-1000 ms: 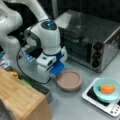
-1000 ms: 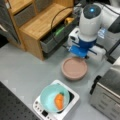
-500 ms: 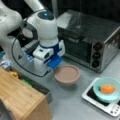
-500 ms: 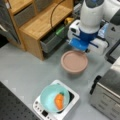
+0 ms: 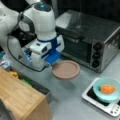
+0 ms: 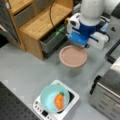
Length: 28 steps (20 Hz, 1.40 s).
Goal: Pick up the pan. Place the pan on the table. Pick up the bowl. Place the bowl on the stove.
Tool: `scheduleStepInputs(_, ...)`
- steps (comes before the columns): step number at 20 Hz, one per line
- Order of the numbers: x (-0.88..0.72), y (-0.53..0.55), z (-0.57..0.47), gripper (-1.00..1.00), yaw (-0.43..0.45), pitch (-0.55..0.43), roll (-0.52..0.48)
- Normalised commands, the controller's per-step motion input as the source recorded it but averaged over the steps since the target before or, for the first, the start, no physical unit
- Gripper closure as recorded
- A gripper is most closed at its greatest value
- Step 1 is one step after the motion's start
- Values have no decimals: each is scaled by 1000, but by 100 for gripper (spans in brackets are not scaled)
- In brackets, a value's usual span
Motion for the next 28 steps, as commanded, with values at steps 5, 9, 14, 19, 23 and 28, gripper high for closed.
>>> scheduleStepInputs(5, 173, -86, 212, 100, 21, 145, 87)
scheduleStepInputs(9, 205, -85, 262, 100, 8, 151, 87)
scheduleStepInputs(14, 173, -79, 197, 100, 14, 145, 90)
scheduleStepInputs(19, 251, -134, 370, 100, -15, 188, 90)
scheduleStepInputs(23, 321, -170, 435, 100, -7, 183, 110)
scheduleStepInputs(28, 345, -134, 344, 100, 1, 214, 109)
